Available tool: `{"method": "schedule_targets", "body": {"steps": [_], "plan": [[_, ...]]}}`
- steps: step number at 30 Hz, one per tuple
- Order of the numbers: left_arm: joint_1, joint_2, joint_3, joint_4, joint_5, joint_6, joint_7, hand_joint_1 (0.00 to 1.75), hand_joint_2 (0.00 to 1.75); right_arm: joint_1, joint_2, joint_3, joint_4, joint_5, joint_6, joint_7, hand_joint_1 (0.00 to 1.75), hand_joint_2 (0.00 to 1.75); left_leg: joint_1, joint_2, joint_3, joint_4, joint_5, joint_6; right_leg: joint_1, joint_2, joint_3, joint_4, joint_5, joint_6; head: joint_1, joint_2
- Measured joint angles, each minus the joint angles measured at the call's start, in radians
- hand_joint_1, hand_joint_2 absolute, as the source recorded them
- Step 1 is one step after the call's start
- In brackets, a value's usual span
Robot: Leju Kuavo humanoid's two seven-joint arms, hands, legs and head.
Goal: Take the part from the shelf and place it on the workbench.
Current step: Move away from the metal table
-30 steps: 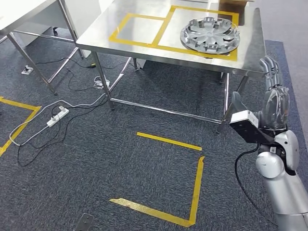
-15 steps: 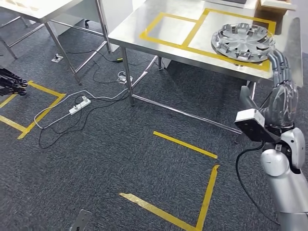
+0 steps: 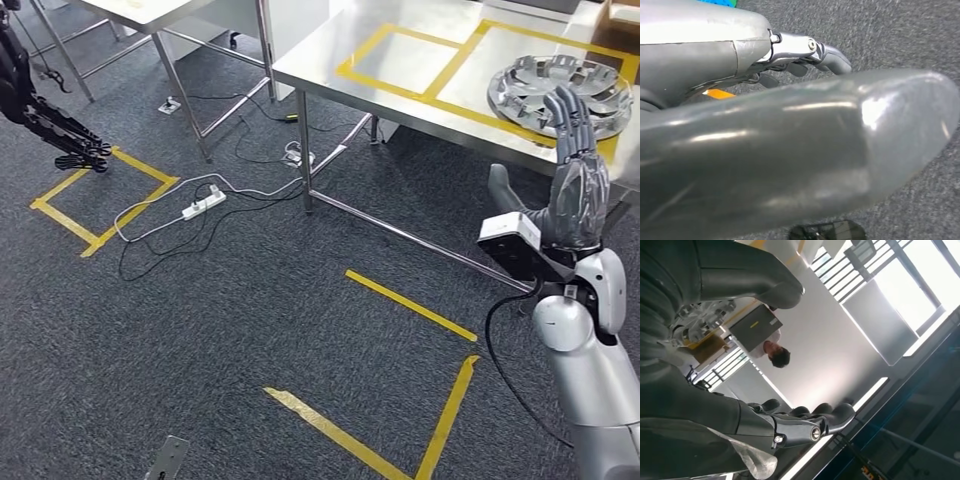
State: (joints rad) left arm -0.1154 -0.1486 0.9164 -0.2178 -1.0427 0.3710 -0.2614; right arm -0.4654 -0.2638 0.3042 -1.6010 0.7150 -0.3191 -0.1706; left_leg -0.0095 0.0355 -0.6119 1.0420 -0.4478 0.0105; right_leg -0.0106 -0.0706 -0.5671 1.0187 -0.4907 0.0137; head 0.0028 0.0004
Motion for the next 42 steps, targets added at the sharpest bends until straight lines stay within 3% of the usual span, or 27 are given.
{"method": "schedule_targets", "body": {"steps": [3, 5, 8, 9, 10, 11, 14, 16, 18, 20, 21, 23, 25, 26, 27, 29, 31, 33, 35, 37, 39, 40, 41, 42], "plan": [[0.009, 0.006, -0.001, 0.0, -0.01, 0.0, 0.008, 0.0, 0.0, 0.009, 0.008, 0.004, -0.004, 0.006, -0.012, 0.0, 0.0, 1.75, -0.002, -0.008, 0.002, -0.019, 0.001, 0.013, 0.002, -0.017, -0.001, -0.003, -0.003, 0.015, 0.001, 0.0], [0.014, 0.011, -0.001, 0.0, -0.013, 0.0, 0.01, 0.0, 0.0, 0.022, 0.013, 0.008, -0.011, 0.009, -0.02, 0.0, 0.0, 1.75, 0.003, -0.021, 0.004, -0.028, 0.007, 0.025, 0.0, 0.008, -0.015, 0.026, -0.028, 0.024, 0.003, 0.0], [0.016, 0.019, -0.002, 0.0, -0.02, 0.0, 0.011, 0.0, 0.0, 0.046, 0.014, 0.01, -0.016, 0.01, -0.028, 0.001, 0.0, 1.75, 0.004, -0.042, 0.002, -0.032, 0.012, 0.034, -0.001, 0.061, -0.097, 0.2, -0.113, 0.03, 0.008, 0.0], [0.016, 0.02, -0.002, 0.0, -0.023, 0.0, 0.012, 0.0, 0.0, 0.059, 0.014, 0.011, -0.016, 0.01, -0.031, 0.002, 0.0, 1.75, 0.004, -0.05, 0.002, -0.031, 0.012, 0.035, -0.001, 0.065, -0.123, 0.252, -0.128, 0.031, 0.008, 0.0], [0.018, 0.021, -0.002, 0.0, -0.026, -0.001, 0.014, 0.0, 0.0, 0.073, 0.014, 0.011, -0.017, 0.01, -0.034, 0.002, 0.0, 1.75, 0.004, -0.059, 0.002, -0.031, 0.012, 0.035, -0.001, 0.067, -0.135, 0.272, -0.125, 0.032, 0.008, 0.0], [0.02, 0.021, -0.003, 0.0, -0.028, -0.002, 0.016, 0.0, 0.0, 0.088, 0.014, 0.01, -0.018, 0.01, -0.039, 0.002, 0.0, 1.75, 0.004, -0.068, 0.002, -0.03, 0.012, 0.035, -0.001, 0.069, -0.129, 0.252, -0.103, 0.031, 0.009, 0.0], [0.026, 0.017, -0.004, 0.0, -0.031, -0.004, 0.017, 0.0, 0.0, 0.123, 0.013, 0.001, -0.032, 0.023, -0.063, -0.002, 0.0, 1.75, 0.003, -0.092, 0.0, -0.023, 0.01, 0.03, -0.005, 0.093, -0.039, 0.064, -0.013, 0.028, 0.008, 0.0], [0.03, 0.012, -0.004, 0.0, -0.031, -0.003, 0.017, 0.0, 0.0, 0.145, 0.013, -0.008, -0.049, 0.038, -0.075, -0.004, 0.0, 1.75, 0.003, -0.105, -0.007, -0.019, 0.012, 0.02, -0.005, 0.11, -0.004, 0.0, -0.001, 0.024, 0.008, 0.0], [0.036, 0.006, -0.004, 0.0, -0.027, -0.002, 0.013, 0.0, 0.0, 0.163, 0.013, -0.015, -0.065, 0.049, -0.079, -0.004, 0.0, 1.75, 0.004, -0.114, -0.011, -0.02, 0.015, 0.009, -0.004, 0.104, 0.0, -0.005, 0.0, 0.017, 0.007, 0.0], [0.039, 0.001, -0.004, 0.0, -0.022, -0.001, 0.007, 0.0, 0.0, 0.171, 0.013, -0.018, -0.079, 0.056, -0.079, -0.004, 0.0, 1.75, 0.004, -0.099, -0.02, 0.003, -0.003, -0.001, -0.007, 0.091, 0.003, -0.01, 0.004, 0.005, 0.005, 0.0], [0.038, -0.002, -0.004, 0.0, -0.02, -0.001, 0.004, 0.0, 0.0, 0.173, 0.013, -0.02, -0.085, 0.06, -0.079, -0.004, 0.0, 1.75, 0.005, -0.084, -0.036, 0.04, -0.027, -0.006, -0.009, 0.083, 0.005, -0.013, 0.005, -0.001, 0.003, 0.0], [0.036, -0.009, -0.004, 0.0, -0.017, -0.001, -0.001, 0.0, 0.0, 0.174, 0.013, -0.021, -0.092, 0.065, -0.078, -0.002, 0.0, 1.75, 0.009, -0.056, -0.089, 0.164, -0.09, -0.015, -0.008, 0.066, 0.007, -0.013, 0.004, -0.008, 0.0, 0.0], [0.037, -0.016, -0.004, 0.0, -0.018, -0.002, -0.003, 0.0, 0.0, 0.176, 0.013, -0.021, -0.094, 0.069, -0.077, 0.0, 0.0, 1.75, 0.013, -0.049, -0.128, 0.256, -0.119, -0.021, -0.007, 0.049, 0.008, -0.013, 0.003, -0.009, 0.0, 0.0], [0.037, -0.018, -0.004, 0.0, -0.02, -0.003, -0.004, 0.0, 0.0, 0.177, 0.013, -0.021, -0.095, 0.074, -0.077, 0.002, 0.0, 1.75, 0.015, -0.047, -0.124, 0.251, -0.107, -0.021, -0.007, 0.042, 0.008, -0.013, 0.002, -0.009, 0.0, 0.0], [0.038, -0.02, -0.004, 0.0, -0.025, -0.005, -0.003, 0.0, 0.0, 0.177, 0.013, -0.021, -0.098, 0.083, -0.078, 0.007, 0.0, 1.75, 0.016, -0.043, -0.101, 0.207, -0.078, -0.02, -0.007, 0.034, 0.01, -0.012, 0.001, -0.007, 0.0, 0.0], [0.039, -0.024, -0.008, 0.0, -0.04, -0.008, 0.002, 0.0, 0.0, 0.179, 0.012, -0.022, -0.107, 0.118, -0.082, 0.022, 0.0, 1.75, 0.011, -0.013, -0.031, 0.071, -0.022, -0.013, -0.004, 0.021, 0.014, -0.012, -0.003, -0.001, 0.0, 0.0], [0.039, -0.028, -0.015, 0.0, -0.057, -0.01, 0.011, 0.0, 0.0, 0.187, 0.008, -0.024, -0.122, 0.15, -0.09, 0.037, 0.0, 1.75, 0.004, 0.011, 0.007, -0.009, -0.006, -0.004, 0.001, 0.007, 0.015, -0.012, -0.007, 0.01, 0.001, 0.0], [0.044, -0.03, -0.02, 0.0, -0.065, -0.011, 0.016, 0.0, 0.0, 0.201, 0.002, -0.026, -0.136, 0.161, -0.097, 0.043, 0.0, 1.75, 0.0, 0.003, 0.006, -0.017, -0.008, 0.007, 0.001, -0.008, 0.017, -0.015, -0.009, 0.02, 0.002, 0.0], [0.049, -0.033, -0.024, 0.0, -0.068, -0.012, 0.017, 0.0, 0.0, 0.21, -0.003, -0.029, -0.147, 0.164, -0.099, 0.045, 0.0, 1.75, 0.002, -0.012, 0.008, -0.025, -0.004, 0.019, -0.003, 0.008, 0.011, 0.0, -0.026, 0.03, 0.003, 0.0], [0.049, -0.035, -0.028, 0.0, -0.07, -0.013, 0.018, 0.0, 0.0, 0.216, -0.01, -0.032, -0.155, 0.165, -0.1, 0.045, 0.0, 1.75, 0.005, -0.025, 0.01, -0.029, -0.001, 0.031, -0.006, 0.047, -0.033, 0.088, -0.077, 0.035, 0.005, 0.0], [0.048, -0.037, -0.031, 0.0, -0.071, -0.014, 0.018, 0.0, 0.0, 0.225, -0.015, -0.034, -0.158, 0.166, -0.101, 0.046, 0.0, 1.75, 0.003, -0.041, 0.009, -0.029, -0.001, 0.036, -0.005, 0.065, -0.102, 0.223, -0.131, 0.036, 0.007, 0.0], [0.048, -0.038, -0.032, 0.0, -0.071, -0.014, 0.018, 0.0, 0.0, 0.23, -0.016, -0.034, -0.159, 0.167, -0.101, 0.046, 0.0, 1.75, 0.002, -0.05, 0.009, -0.028, -0.001, 0.036, -0.005, 0.068, -0.127, 0.266, -0.139, 0.036, 0.007, 0.0], [0.049, -0.038, -0.033, 0.0, -0.071, -0.014, 0.019, 0.0, 0.0, 0.234, -0.017, -0.035, -0.159, 0.167, -0.101, 0.047, 0.0, 1.75, 0.001, -0.058, 0.01, -0.028, -0.001, 0.036, -0.005, 0.069, -0.136, 0.272, -0.126, 0.035, 0.007, 0.0], [0.049, -0.038, -0.033, 0.0, -0.071, -0.014, 0.02, 0.0, 0.0, 0.237, -0.018, -0.036, -0.161, 0.167, -0.102, 0.048, 0.0, 1.75, 0.001, -0.068, 0.011, -0.027, -0.002, 0.036, -0.005, 0.07, -0.124, 0.238, -0.095, 0.033, 0.006, 0.0]]}}
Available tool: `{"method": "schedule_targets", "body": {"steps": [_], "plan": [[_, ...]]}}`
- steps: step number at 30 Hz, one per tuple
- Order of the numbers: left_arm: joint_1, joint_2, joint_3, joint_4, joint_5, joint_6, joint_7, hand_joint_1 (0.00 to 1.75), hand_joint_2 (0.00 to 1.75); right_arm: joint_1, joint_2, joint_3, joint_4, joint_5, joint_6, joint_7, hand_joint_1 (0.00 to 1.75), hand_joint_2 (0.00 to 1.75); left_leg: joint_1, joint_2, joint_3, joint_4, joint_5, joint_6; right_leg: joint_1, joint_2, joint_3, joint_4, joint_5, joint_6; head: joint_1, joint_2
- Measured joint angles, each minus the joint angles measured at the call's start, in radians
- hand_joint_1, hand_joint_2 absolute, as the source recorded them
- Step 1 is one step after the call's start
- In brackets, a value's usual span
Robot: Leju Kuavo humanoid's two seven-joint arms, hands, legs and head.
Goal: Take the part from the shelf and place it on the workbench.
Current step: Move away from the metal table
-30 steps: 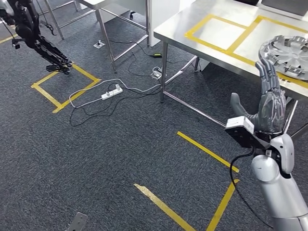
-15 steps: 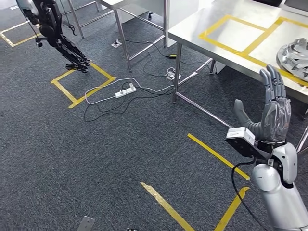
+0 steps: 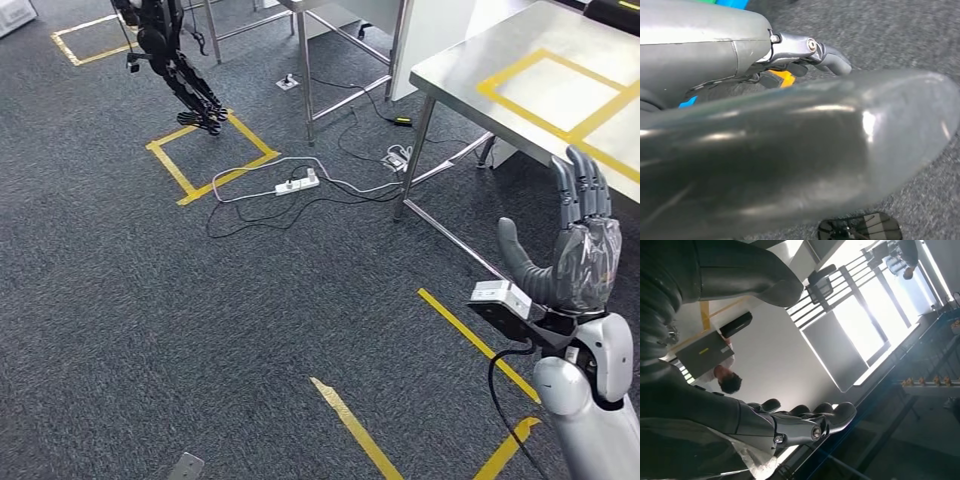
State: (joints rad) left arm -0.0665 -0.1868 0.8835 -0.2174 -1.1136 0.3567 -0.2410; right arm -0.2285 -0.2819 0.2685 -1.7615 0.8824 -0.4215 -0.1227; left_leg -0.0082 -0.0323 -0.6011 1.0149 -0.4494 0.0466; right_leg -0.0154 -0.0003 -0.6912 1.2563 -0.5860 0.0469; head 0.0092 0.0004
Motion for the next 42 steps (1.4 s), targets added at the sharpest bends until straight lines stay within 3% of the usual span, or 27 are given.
{"method": "schedule_targets", "body": {"steps": [2, 4, 7, 9, 12, 13, 14, 15, 16, 18, 20, 22, 24, 25, 27, 28, 29, 30, 31, 33, 34, 36, 38, 41, 42], "plan": [[-0.001, 0.0, 0.0, 0.0, 0.0, 0.0, 0.001, 0.0, 0.0, 0.004, -0.003, -0.006, -0.007, 0.0, -0.007, 0.002, 0.0, 1.75, -0.001, -0.018, 0.001, 0.003, -0.002, -0.003, -0.001, 0.018, 0.062, -0.138, 0.072, -0.003, 0.0, 0.0], [-0.002, 0.0, 0.0, 0.0, 0.003, 0.0, -0.003, 0.0, 0.0, 0.009, -0.007, -0.014, -0.017, 0.0, -0.018, 0.004, 0.0, 1.75, -0.001, -0.034, -0.003, 0.007, -0.002, -0.01, -0.002, 0.04, 0.11, -0.232, 0.098, -0.006, -0.001, 0.0], [-0.002, 0.001, 0.002, 0.0, 0.026, 0.001, -0.012, 0.0, 0.0, 0.012, -0.011, -0.024, -0.029, -0.003, -0.029, 0.002, 0.0, 1.75, 0.004, -0.048, -0.01, 0.007, 0.002, -0.026, 0.0, 0.034, 0.123, -0.25, 0.1, -0.017, -0.001, 0.0], [-0.007, 0.001, 0.007, 0.0, 0.043, 0.001, -0.013, 0.0, 0.0, 0.008, -0.011, -0.028, -0.036, -0.005, -0.031, -0.003, 0.0, 1.75, 0.003, -0.024, -0.023, 0.04, -0.022, -0.036, -0.003, 0.019, 0.129, -0.257, 0.104, -0.029, -0.004, 0.0], [-0.019, 0.001, 0.014, 0.0, 0.05, -0.002, -0.013, 0.0, 0.0, 0.003, -0.011, -0.033, -0.041, -0.005, -0.032, -0.007, 0.0, 1.75, 0.009, 0.016, -0.105, 0.221, -0.111, -0.048, -0.002, -0.01, 0.134, -0.259, 0.102, -0.039, -0.008, 0.0], [-0.022, 0.001, 0.015, 0.0, 0.05, -0.003, -0.013, 0.0, 0.0, 0.002, -0.011, -0.035, -0.041, -0.005, -0.033, -0.008, 0.0, 1.75, 0.011, 0.019, -0.129, 0.273, -0.127, -0.05, -0.001, -0.02, 0.135, -0.259, 0.101, -0.04, -0.007, 0.0], [-0.023, 0.001, 0.016, 0.0, 0.05, -0.004, -0.013, 0.0, 0.0, 0.002, -0.011, -0.036, -0.042, -0.005, -0.033, -0.009, 0.0, 1.75, 0.013, 0.02, -0.138, 0.292, -0.125, -0.052, -0.001, -0.029, 0.135, -0.259, 0.1, -0.04, -0.008, 0.0], [-0.024, 0.001, 0.016, 0.0, 0.05, -0.004, -0.013, 0.0, 0.0, 0.0, -0.011, -0.037, -0.042, -0.005, -0.033, -0.009, 0.0, 1.75, 0.014, 0.022, -0.126, 0.27, -0.104, -0.052, -0.001, -0.038, 0.137, -0.259, 0.099, -0.039, -0.008, 0.0], [-0.025, 0.001, 0.017, 0.0, 0.05, -0.005, -0.012, 0.0, 0.0, -0.002, -0.011, -0.038, -0.043, -0.005, -0.034, -0.01, 0.0, 1.75, 0.014, 0.03, -0.097, 0.212, -0.07, -0.051, -0.001, -0.046, 0.139, -0.259, 0.097, -0.037, -0.008, 0.0], [-0.03, 0.001, 0.017, 0.0, 0.047, -0.005, -0.01, 0.0, 0.0, -0.006, -0.012, -0.042, -0.046, -0.005, -0.037, -0.01, 0.0, 1.75, 0.008, 0.071, -0.028, 0.076, -0.019, -0.044, 0.002, -0.062, 0.143, -0.257, 0.091, -0.029, -0.008, 0.0], [-0.037, 0.0, 0.017, 0.0, 0.044, -0.005, -0.01, 0.0, 0.0, -0.008, -0.015, -0.047, -0.049, -0.005, -0.041, -0.011, 0.0, 1.75, 0.0, 0.097, -0.001, 0.014, -0.01, -0.035, 0.008, -0.079, 0.144, -0.256, 0.087, -0.018, -0.006, 0.0], [-0.041, 0.0, 0.016, 0.0, 0.041, -0.005, -0.009, 0.0, 0.0, -0.01, -0.017, -0.05, -0.049, -0.005, -0.044, -0.013, 0.0, 1.75, -0.002, 0.08, -0.004, 0.008, -0.009, -0.023, 0.007, -0.096, 0.146, -0.258, 0.083, -0.008, -0.005, 0.0], [-0.044, 0.0, 0.016, 0.0, 0.038, -0.006, -0.007, 0.0, 0.0, -0.013, -0.017, -0.053, -0.049, -0.004, -0.046, -0.015, 0.0, 1.75, 0.001, 0.06, -0.002, 0.002, -0.004, -0.009, 0.003, -0.074, 0.134, -0.23, 0.058, 0.0, -0.003, 0.0], [-0.046, 0.0, 0.016, 0.0, 0.036, -0.008, -0.007, 0.0, 0.0, -0.014, -0.018, -0.054, -0.049, -0.003, -0.047, -0.015, 0.0, 1.75, 0.002, 0.05, -0.001, -0.001, -0.001, -0.004, 0.001, -0.051, 0.113, -0.188, 0.033, 0.003, -0.001, 0.0], [-0.05, -0.001, 0.016, 0.0, 0.032, -0.01, -0.007, 0.0, 0.0, -0.013, -0.018, -0.055, -0.049, -0.003, -0.048, -0.016, 0.0, 1.75, 0.001, 0.029, -0.001, -0.001, -0.001, 0.002, 0.001, -0.013, 0.046, -0.053, -0.025, 0.003, 0.004, 0.0], [-0.051, -0.002, 0.016, 0.0, 0.03, -0.011, -0.007, 0.0, 0.0, -0.012, -0.019, -0.056, -0.049, -0.002, -0.048, -0.016, 0.0, 1.75, 0.0, 0.018, -0.001, 0.0, -0.001, 0.003, 0.002, -0.006, 0.014, 0.005, -0.041, 0.003, 0.005, 0.0], [-0.051, -0.002, 0.016, 0.0, 0.03, -0.011, -0.007, 0.0, 0.0, -0.011, -0.019, -0.056, -0.049, -0.002, -0.048, -0.016, 0.0, 1.75, -0.001, 0.006, -0.001, 0.0, -0.001, 0.003, 0.002, -0.003, -0.006, 0.033, -0.038, 0.002, 0.005, 0.0], [-0.05, -0.002, 0.016, 0.0, 0.029, -0.011, -0.007, 0.0, 0.0, -0.011, -0.019, -0.056, -0.049, -0.001, -0.048, -0.016, 0.0, 1.75, -0.002, -0.006, 0.001, 0.0, -0.002, 0.003, 0.002, -0.001, -0.007, 0.02, -0.016, 0.001, 0.005, 0.0], [-0.05, -0.002, 0.016, 0.0, 0.029, -0.011, -0.006, 0.0, 0.0, -0.012, -0.019, -0.056, -0.049, 0.0, -0.049, -0.016, 0.0, 1.75, -0.002, -0.017, 0.003, 0.001, -0.002, 0.003, 0.002, 0.005, 0.011, -0.03, 0.021, -0.002, 0.005, 0.0], [-0.052, -0.003, 0.016, 0.0, 0.029, -0.011, -0.006, 0.0, 0.0, -0.012, -0.019, -0.057, -0.049, 0.001, -0.051, -0.016, 0.0, 1.75, -0.002, -0.04, 0.004, 0.003, -0.004, 0.0, -0.001, 0.039, 0.072, -0.165, 0.088, -0.008, 0.005, 0.0], [-0.054, -0.003, 0.015, 0.0, 0.028, -0.011, -0.006, 0.0, 0.0, -0.012, -0.019, -0.058, -0.049, 0.002, -0.053, -0.017, 0.0, 1.75, -0.001, -0.05, 0.001, 0.005, -0.003, -0.004, -0.002, 0.057, 0.096, -0.214, 0.103, -0.01, 0.004, 0.0], [-0.054, -0.004, 0.015, 0.0, 0.024, -0.011, -0.006, 0.0, 0.0, -0.011, -0.019, -0.06, -0.049, 0.005, -0.056, -0.018, 0.0, 1.75, 0.002, -0.067, -0.008, 0.007, 0.0, -0.014, -0.001, 0.073, 0.115, -0.246, 0.102, -0.013, 0.004, 0.0], [-0.052, -0.004, 0.015, 0.0, 0.021, -0.011, -0.005, 0.0, 0.0, -0.011, -0.019, -0.06, -0.049, 0.006, -0.058, -0.019, 0.0, 1.75, 0.007, -0.077, -0.012, 0.004, 0.003, -0.021, 0.002, 0.066, 0.114, -0.248, 0.1, -0.015, 0.004, 0.0], [-0.051, -0.004, 0.015, 0.0, 0.02, -0.011, -0.004, 0.0, 0.0, -0.011, -0.019, -0.06, -0.049, 0.007, -0.058, -0.019, 0.0, 1.75, 0.007, -0.08, -0.012, 0.003, 0.004, -0.023, 0.002, 0.063, 0.115, -0.249, 0.101, -0.017, 0.005, 0.0], [-0.05, -0.003, 0.015, 0.0, 0.02, -0.011, -0.004, 0.0, 0.0, -0.011, -0.018, -0.06, -0.049, 0.008, -0.059, -0.02, 0.0, 1.75, 0.005, -0.067, -0.015, 0.011, -0.003, -0.027, 0.001, 0.054, 0.119, -0.253, 0.102, -0.021, 0.003, 0.0]]}}
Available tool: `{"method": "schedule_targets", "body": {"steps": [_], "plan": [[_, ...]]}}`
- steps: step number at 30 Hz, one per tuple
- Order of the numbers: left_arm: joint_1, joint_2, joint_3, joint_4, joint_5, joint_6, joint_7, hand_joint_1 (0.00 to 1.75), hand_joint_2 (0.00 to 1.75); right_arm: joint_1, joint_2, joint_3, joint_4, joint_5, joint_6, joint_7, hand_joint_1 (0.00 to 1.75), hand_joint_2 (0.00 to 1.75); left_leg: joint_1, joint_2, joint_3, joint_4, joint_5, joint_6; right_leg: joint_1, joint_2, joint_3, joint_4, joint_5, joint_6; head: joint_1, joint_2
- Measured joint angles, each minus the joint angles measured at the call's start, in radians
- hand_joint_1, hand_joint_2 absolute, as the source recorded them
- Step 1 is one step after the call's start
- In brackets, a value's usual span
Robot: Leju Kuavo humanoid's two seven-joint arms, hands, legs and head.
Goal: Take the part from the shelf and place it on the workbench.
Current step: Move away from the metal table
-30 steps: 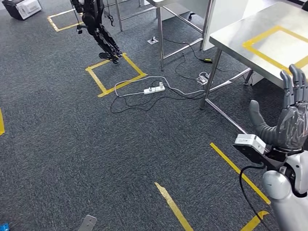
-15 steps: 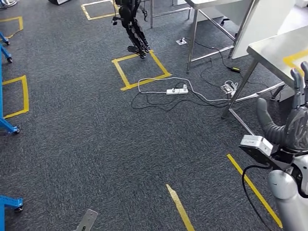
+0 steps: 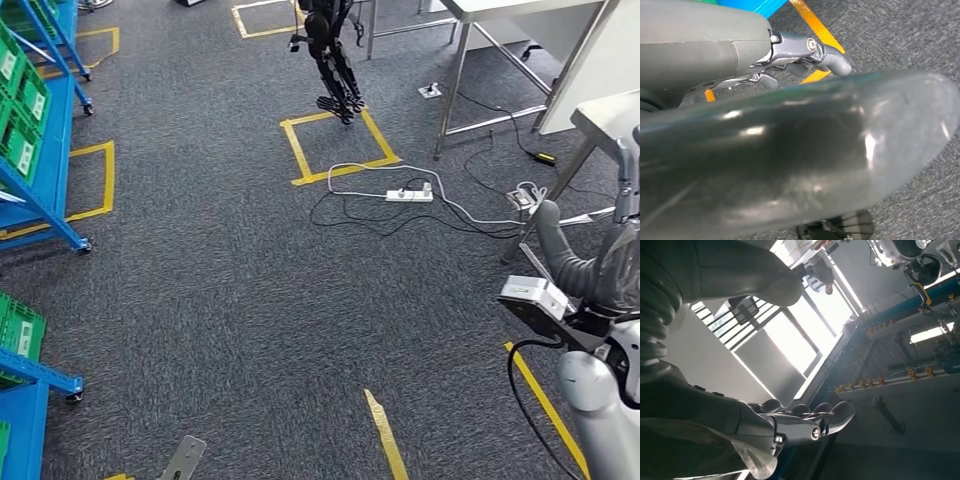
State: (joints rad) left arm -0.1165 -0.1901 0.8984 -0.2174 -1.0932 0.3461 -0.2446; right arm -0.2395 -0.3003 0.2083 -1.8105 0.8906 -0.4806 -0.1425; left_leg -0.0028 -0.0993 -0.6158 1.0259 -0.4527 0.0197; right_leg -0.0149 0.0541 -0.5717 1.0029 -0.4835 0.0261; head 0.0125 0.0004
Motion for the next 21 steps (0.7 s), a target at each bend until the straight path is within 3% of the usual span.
{"method": "schedule_targets", "body": {"steps": [3, 4, 5, 7, 9, 12, 14, 16, 18, 19, 21], "plan": [[0.002, 0.0, 0.0, 0.0, 0.009, 0.001, -0.003, 0.0, 0.0, 0.002, 0.0, 0.0, -0.002, 0.01, -0.002, -0.002, 0.0, 1.75, 0.004, 0.075, -0.098, 0.213, -0.095, -0.022, -0.001, -0.068, 0.016, -0.012, -0.001, -0.018, -0.004, 0.0], [0.003, -0.001, 0.0, 0.0, 0.012, 0.002, -0.004, 0.0, 0.0, 0.002, 0.0, 0.0, -0.002, 0.013, -0.002, -0.002, 0.0, 1.75, 0.008, 0.088, -0.119, 0.257, -0.105, -0.027, 0.0, -0.088, 0.018, -0.012, -0.004, -0.02, -0.004, 0.0], [0.004, -0.001, 0.001, 0.0, 0.014, 0.002, -0.004, 0.0, 0.0, 0.002, 0.0, 0.0, -0.002, 0.014, -0.001, -0.002, 0.0, 1.75, 0.009, 0.092, -0.098, 0.217, -0.076, -0.027, 0.0, -0.099, 0.02, -0.012, -0.007, -0.018, -0.004, 0.0], [0.005, -0.001, 0.001, 0.0, 0.016, 0.003, -0.004, 0.0, 0.0, 0.0, 0.0, 0.0, -0.002, 0.017, -0.001, -0.002, 0.0, 1.75, 0.005, 0.123, -0.031, 0.086, -0.017, -0.024, 0.002, -0.118, 0.026, -0.011, -0.012, -0.012, -0.004, 0.0], [0.004, -0.002, 0.001, 0.0, 0.016, 0.004, -0.003, 0.0, 0.0, -0.001, 0.0, 0.0, -0.002, 0.019, 0.0, -0.002, 0.0, 1.75, -0.003, 0.151, 0.008, 0.006, 0.002, -0.014, 0.007, -0.134, 0.029, -0.009, -0.018, -0.002, -0.003, 0.0], [0.01, -0.002, 0.001, 0.0, 0.017, 0.005, -0.002, 0.0, 0.0, -0.002, 0.0, 0.001, -0.002, 0.021, 0.0, -0.002, 0.0, 1.75, -0.007, 0.133, 0.009, -0.009, 0.001, 0.004, 0.006, -0.156, 0.032, -0.008, -0.027, 0.012, -0.002, 0.0], [0.012, -0.003, 0.001, 0.0, 0.018, 0.006, -0.002, 0.0, 0.0, -0.002, 0.0, 0.001, -0.003, 0.021, 0.0, -0.002, 0.0, 1.75, -0.003, 0.115, 0.013, -0.015, 0.004, 0.016, 0.002, -0.123, 0.014, 0.033, -0.058, 0.019, 0.0, 0.0], [0.01, -0.003, 0.002, 0.0, 0.019, 0.006, -0.002, 0.0, 0.0, 0.0, -0.001, 0.0, -0.003, 0.022, 0.0, -0.002, 0.0, 1.75, -0.001, 0.096, 0.014, -0.016, 0.006, 0.024, 0.0, -0.075, -0.047, 0.154, -0.116, 0.022, 0.005, 0.0], [0.01, -0.004, 0.002, 0.0, 0.019, 0.006, -0.001, 0.0, 0.0, 0.004, -0.001, 0.0, -0.002, 0.023, 0.0, -0.002, 0.0, 1.75, -0.002, 0.074, 0.014, -0.016, 0.006, 0.026, 0.0, -0.059, -0.113, 0.27, -0.147, 0.023, 0.007, 0.0], [0.011, -0.004, 0.002, 0.0, 0.019, 0.006, -0.001, 0.0, 0.0, 0.006, -0.001, 0.0, -0.002, 0.025, -0.001, -0.001, 0.0, 1.75, -0.002, 0.063, 0.014, -0.015, 0.006, 0.026, -0.001, -0.057, -0.126, 0.281, -0.135, 0.023, 0.007, 0.0], [0.012, -0.004, 0.002, 0.0, 0.019, 0.007, -0.001, 0.0, 0.0, 0.007, -0.001, 0.0, -0.003, 0.029, -0.002, 0.0, 0.0, 1.75, -0.001, 0.041, 0.017, -0.013, 0.004, 0.024, -0.003, -0.046, -0.095, 0.191, -0.064, 0.022, 0.008, 0.0]]}}
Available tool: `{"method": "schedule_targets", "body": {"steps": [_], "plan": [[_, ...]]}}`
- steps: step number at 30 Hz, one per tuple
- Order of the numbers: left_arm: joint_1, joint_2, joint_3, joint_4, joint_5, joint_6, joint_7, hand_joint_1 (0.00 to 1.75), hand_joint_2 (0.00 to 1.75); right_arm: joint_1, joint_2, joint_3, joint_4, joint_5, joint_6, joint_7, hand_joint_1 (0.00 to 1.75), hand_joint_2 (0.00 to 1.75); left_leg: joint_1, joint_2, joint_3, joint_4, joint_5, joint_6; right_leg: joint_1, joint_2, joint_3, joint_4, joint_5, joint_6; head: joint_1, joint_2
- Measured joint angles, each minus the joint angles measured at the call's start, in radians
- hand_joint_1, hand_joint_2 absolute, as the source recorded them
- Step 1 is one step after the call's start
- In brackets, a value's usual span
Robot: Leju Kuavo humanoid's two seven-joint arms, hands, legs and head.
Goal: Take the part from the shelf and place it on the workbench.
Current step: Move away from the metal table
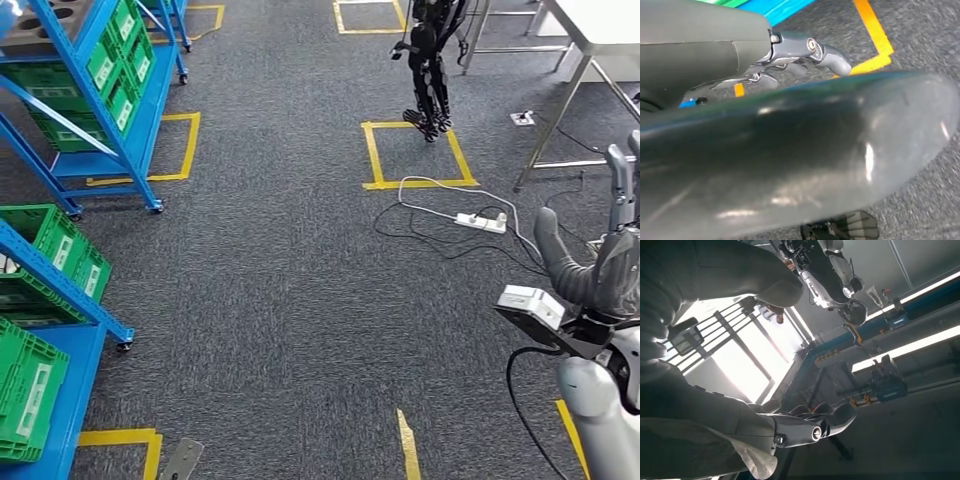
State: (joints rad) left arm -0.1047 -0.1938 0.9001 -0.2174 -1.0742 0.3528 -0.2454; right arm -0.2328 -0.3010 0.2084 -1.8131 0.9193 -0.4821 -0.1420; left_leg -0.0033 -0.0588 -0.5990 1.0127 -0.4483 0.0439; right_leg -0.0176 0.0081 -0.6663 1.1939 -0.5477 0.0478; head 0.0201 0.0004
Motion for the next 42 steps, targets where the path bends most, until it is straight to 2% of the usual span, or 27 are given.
{"method": "schedule_targets", "body": {"steps": [2, 4, 6, 7, 8, 10, 11, 12, 13, 14, 15, 17, 19, 21, 23, 25, 27, 28, 29, 30, 32, 33, 35, 37, 39, 41, 42], "plan": [[-0.001, 0.0, 0.0, 0.0, 0.0, 0.0, 0.0, 0.0, 0.0, -0.001, 0.0, 0.0, -0.001, 0.003, 0.0, 0.001, 0.0, 1.75, 0.0, -0.022, -0.002, 0.005, -0.003, -0.007, -0.005, 0.04, 0.059, -0.127, 0.053, -0.001, 0.0, 0.0], [-0.002, -0.001, 0.0, 0.0, 0.0, 0.0, -0.001, 0.0, 0.0, -0.003, 0.0, 0.0, -0.003, 0.006, 0.001, 0.001, 0.0, 1.75, 0.002, -0.041, -0.011, 0.009, -0.001, -0.019, -0.007, 0.065, 0.087, -0.18, 0.059, -0.004, 0.0, 0.0], [0.0, 0.0, 0.0, 0.0, 0.0, 0.0, -0.002, 0.0, 0.0, -0.011, 0.0, 0.001, -0.004, 0.009, 0.003, 0.001, 0.0, 1.75, 0.005, -0.054, -0.017, 0.009, 0.002, -0.031, -0.006, 0.049, 0.091, -0.184, 0.06, -0.012, -0.001, 0.0], [0.0, 0.0, 0.0, 0.0, 0.001, 0.0, -0.003, 0.0, 0.0, -0.017, 0.0, 0.002, -0.004, 0.009, 0.005, 0.0, 0.0, 1.75, 0.004, -0.043, -0.02, 0.016, -0.004, -0.035, -0.006, 0.039, 0.094, -0.187, 0.061, -0.017, -0.002, 0.0], [-0.001, 0.0, 0.0, 0.0, 0.001, 0.0, -0.003, 0.0, 0.0, -0.023, 0.0, 0.002, -0.004, 0.009, 0.007, 0.0, 0.0, 1.75, 0.003, -0.022, -0.03, 0.039, -0.02, -0.04, -0.007, 0.027, 0.097, -0.19, 0.062, -0.023, -0.004, 0.0], [-0.004, 0.0, 0.0, 0.0, 0.002, 0.0, -0.003, 0.0, 0.0, -0.03, 0.0, 0.003, -0.005, 0.009, 0.011, -0.001, 0.0, 1.75, 0.003, 0.028, -0.076, 0.146, -0.079, -0.047, -0.004, 0.0, 0.102, -0.193, 0.06, -0.033, -0.008, 0.0], [-0.004, 0.0, 0.0, 0.0, 0.002, 0.0, -0.002, 0.0, 0.0, -0.031, 0.0, 0.003, -0.005, 0.008, 0.011, -0.001, 0.0, 1.75, 0.004, 0.04, -0.106, 0.214, -0.108, -0.05, -0.002, -0.014, 0.104, -0.193, 0.059, -0.037, -0.009, 0.0], [-0.004, 0.0, 0.0, 0.0, 0.002, 0.0, -0.002, 0.0, 0.0, -0.031, 0.0, 0.004, -0.005, 0.008, 0.011, -0.001, 0.0, 1.75, 0.005, 0.045, -0.129, 0.264, -0.125, -0.051, -0.001, -0.027, 0.105, -0.193, 0.057, -0.038, -0.008, 0.0], [-0.002, 0.0, 0.0, 0.0, 0.002, 0.0, -0.001, 0.0, 0.0, -0.032, 0.0, 0.005, -0.005, 0.007, 0.011, -0.001, 0.0, 1.75, 0.006, 0.046, -0.136, 0.283, -0.124, -0.051, 0.0, -0.039, 0.106, -0.192, 0.056, -0.039, -0.009, 0.0], [0.0, 0.0, 0.0, 0.0, 0.002, 0.0, 0.0, 0.0, 0.0, -0.032, 0.0, 0.006, -0.005, 0.006, 0.011, -0.001, 0.0, 1.75, 0.006, 0.048, -0.126, 0.264, -0.105, -0.05, 0.001, -0.05, 0.108, -0.192, 0.054, -0.039, -0.009, 0.0], [0.002, 0.001, 0.0, 0.0, 0.002, 0.001, 0.0, 0.0, 0.0, -0.033, 0.0, 0.006, -0.005, 0.004, 0.011, -0.001, 0.0, 1.75, 0.005, 0.054, -0.098, 0.209, -0.072, -0.048, 0.001, -0.06, 0.111, -0.192, 0.052, -0.038, -0.009, 0.0], [0.003, 0.002, 0.0, 0.0, 0.002, 0.001, 0.0, 0.0, 0.0, -0.036, 0.0, 0.007, -0.005, 0.002, 0.011, -0.001, 0.0, 1.75, -0.003, 0.093, -0.031, 0.076, -0.02, -0.038, 0.005, -0.078, 0.115, -0.191, 0.046, -0.032, -0.009, 0.0], [0.003, 0.002, 0.0, 0.0, 0.001, 0.002, 0.0, 0.0, 0.0, -0.038, -0.001, 0.008, -0.005, 0.0, 0.011, -0.001, 0.0, 1.75, -0.012, 0.121, -0.003, 0.014, -0.009, -0.028, 0.01, -0.095, 0.116, -0.19, 0.042, -0.025, -0.008, 0.0], [0.005, 0.003, 0.0, 0.0, 0.001, 0.003, 0.0, 0.0, 0.0, -0.04, -0.001, 0.011, -0.005, -0.001, 0.011, 0.0, 0.0, 1.75, -0.014, 0.107, -0.004, 0.007, -0.009, -0.019, 0.01, -0.11, 0.118, -0.191, 0.038, -0.016, -0.007, 0.0], [0.007, 0.004, 0.0, 0.0, 0.002, 0.004, 0.0, 0.0, 0.0, -0.042, -0.002, 0.014, -0.005, -0.002, 0.011, 0.0, 0.0, 1.75, -0.009, 0.089, 0.0, -0.002, -0.004, -0.008, 0.006, -0.084, 0.108, -0.167, 0.016, -0.007, -0.006, 0.0], [0.006, 0.004, 0.0, 0.0, 0.001, 0.004, 0.0, 0.0, 0.0, -0.043, -0.005, 0.017, -0.005, -0.003, 0.011, 0.0, 0.0, 1.75, -0.004, 0.071, 0.002, -0.006, -0.002, 0.0, 0.003, -0.034, 0.058, -0.067, -0.035, -0.001, -0.001, 0.0], [0.005, 0.004, 0.0, 0.0, 0.001, 0.004, 0.0, 0.0, 0.0, -0.041, -0.007, 0.019, -0.004, -0.003, 0.011, 0.0, 0.0, 1.75, -0.004, 0.05, 0.002, -0.005, -0.002, 0.003, 0.003, -0.014, -0.011, 0.062, -0.08, 0.002, 0.001, 0.0], [0.005, 0.003, 0.0, 0.0, 0.001, 0.004, 0.0, 0.0, 0.0, -0.04, -0.007, 0.02, -0.003, -0.004, 0.012, 0.0, 0.0, 1.75, -0.004, 0.04, 0.003, -0.005, -0.002, 0.004, 0.002, -0.012, -0.032, 0.091, -0.079, 0.004, 0.001, 0.0], [0.006, 0.003, 0.0, 0.0, 0.001, 0.004, 0.0, 0.0, 0.0, -0.04, -0.008, 0.02, -0.003, -0.005, 0.012, 0.0, 0.0, 1.75, -0.003, 0.028, 0.003, -0.004, -0.003, 0.003, 0.002, -0.011, -0.033, 0.081, -0.058, 0.005, 0.001, 0.0], [0.006, 0.003, 0.0, 0.0, 0.001, 0.004, 0.0, 0.0, 0.0, -0.04, -0.008, 0.021, -0.003, -0.008, 0.013, 0.0, 0.0, 1.75, -0.001, 0.017, 0.005, -0.002, -0.004, 0.001, 0.0, -0.008, -0.016, 0.034, -0.022, 0.005, 0.002, 0.0], [0.005, 0.003, 0.001, 0.0, 0.001, 0.004, 0.0, 0.0, 0.0, -0.041, -0.008, 0.024, -0.003, -0.02, 0.017, -0.004, 0.0, 1.75, 0.001, -0.004, 0.004, 0.005, -0.008, -0.007, -0.006, 0.019, 0.044, -0.098, 0.042, 0.008, 0.004, 0.0], [0.005, 0.003, 0.001, 0.0, 0.001, 0.004, 0.0, 0.0, 0.0, -0.041, -0.009, 0.026, -0.003, -0.026, 0.019, -0.007, 0.0, 1.75, 0.001, -0.014, 0.0, 0.009, -0.009, -0.012, -0.008, 0.034, 0.068, -0.144, 0.055, 0.006, 0.004, 0.0], [0.006, 0.004, 0.001, 0.0, 0.001, 0.004, 0.0, 0.0, 0.0, -0.041, -0.009, 0.029, -0.003, -0.033, 0.021, -0.011, 0.0, 1.75, 0.002, -0.03, -0.009, 0.014, -0.008, -0.024, -0.007, 0.048, 0.087, -0.173, 0.051, -0.001, 0.004, 0.0], [0.01, 0.005, 0.001, 0.0, 0.001, 0.005, 0.0, 0.0, 0.0, -0.042, -0.009, 0.032, -0.004, -0.035, 0.02, -0.011, 0.0, 1.75, 0.005, -0.039, -0.013, 0.016, -0.009, -0.034, -0.007, 0.032, 0.09, -0.176, 0.052, -0.012, 0.003, 0.0], [0.012, 0.007, 0.0, 0.0, 0.0, 0.005, -0.001, 0.0, 0.0, -0.039, -0.009, 0.033, -0.006, -0.035, 0.016, -0.012, 0.0, 1.75, 0.003, -0.011, -0.032, 0.062, -0.041, -0.043, -0.009, 0.013, 0.096, -0.181, 0.052, -0.024, -0.003, 0.0], [0.012, 0.008, 0.0, 0.0, 0.0, 0.006, -0.002, 0.0, 0.0, -0.032, -0.009, 0.034, -0.008, -0.035, 0.013, -0.012, 0.0, 1.75, 0.003, 0.031, -0.086, 0.185, -0.103, -0.05, -0.005, -0.009, 0.101, -0.182, 0.049, -0.033, -0.008, 0.0], [0.013, 0.008, 0.0, 0.0, 0.0, 0.006, -0.002, 0.0, 0.0, -0.027, -0.009, 0.034, -0.008, -0.035, 0.012, -0.012, 0.0, 1.75, 0.004, 0.041, -0.115, 0.249, -0.127, -0.052, -0.003, -0.02, 0.102, -0.182, 0.047, -0.035, -0.008, 0.0]]}}
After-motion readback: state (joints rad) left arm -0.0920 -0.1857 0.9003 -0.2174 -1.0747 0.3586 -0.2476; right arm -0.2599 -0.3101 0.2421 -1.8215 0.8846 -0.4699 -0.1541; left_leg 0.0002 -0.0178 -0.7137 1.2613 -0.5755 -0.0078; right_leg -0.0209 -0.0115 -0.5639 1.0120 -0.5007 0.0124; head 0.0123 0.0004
